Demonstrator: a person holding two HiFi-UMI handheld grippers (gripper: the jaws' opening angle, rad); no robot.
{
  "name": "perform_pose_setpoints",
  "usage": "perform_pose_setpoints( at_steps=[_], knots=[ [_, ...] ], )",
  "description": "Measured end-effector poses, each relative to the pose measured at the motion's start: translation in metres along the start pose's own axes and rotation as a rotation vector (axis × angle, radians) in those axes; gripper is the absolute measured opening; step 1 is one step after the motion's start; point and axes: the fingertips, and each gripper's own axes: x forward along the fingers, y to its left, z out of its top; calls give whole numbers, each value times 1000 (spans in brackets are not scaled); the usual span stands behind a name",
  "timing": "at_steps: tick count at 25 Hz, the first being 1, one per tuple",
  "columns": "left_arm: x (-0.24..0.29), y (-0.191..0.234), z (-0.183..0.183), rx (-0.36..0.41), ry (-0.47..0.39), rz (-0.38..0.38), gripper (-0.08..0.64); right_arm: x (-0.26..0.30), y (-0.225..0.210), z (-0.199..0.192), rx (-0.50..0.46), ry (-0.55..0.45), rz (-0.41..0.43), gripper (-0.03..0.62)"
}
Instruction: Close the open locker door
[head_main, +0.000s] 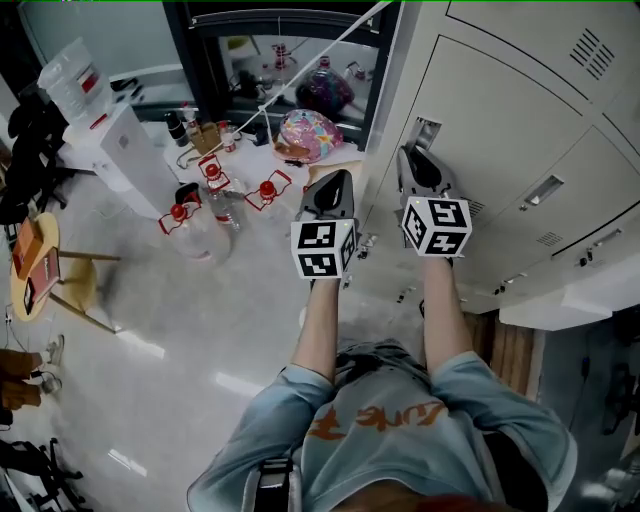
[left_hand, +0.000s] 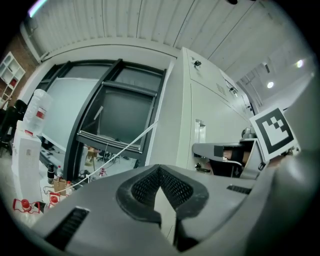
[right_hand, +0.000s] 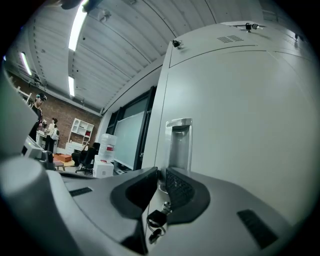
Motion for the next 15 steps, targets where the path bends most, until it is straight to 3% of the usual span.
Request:
perform_pose_setpoints(
  at_steps=[6,7,9,15],
  knots=[
    [-8,1,4,15,3,13,18,0,3,2,29,-2,14,69],
    [-9,0,6,19,2,15,18,-1,5,3,41,-9,36,91],
    [-12,-3,7,26,1,15,18,-5,13,4,52,-20,83,213],
    [-20,-24,5,39,13,-10,18,-37,11,9,52,-64,98,229]
  ],
)
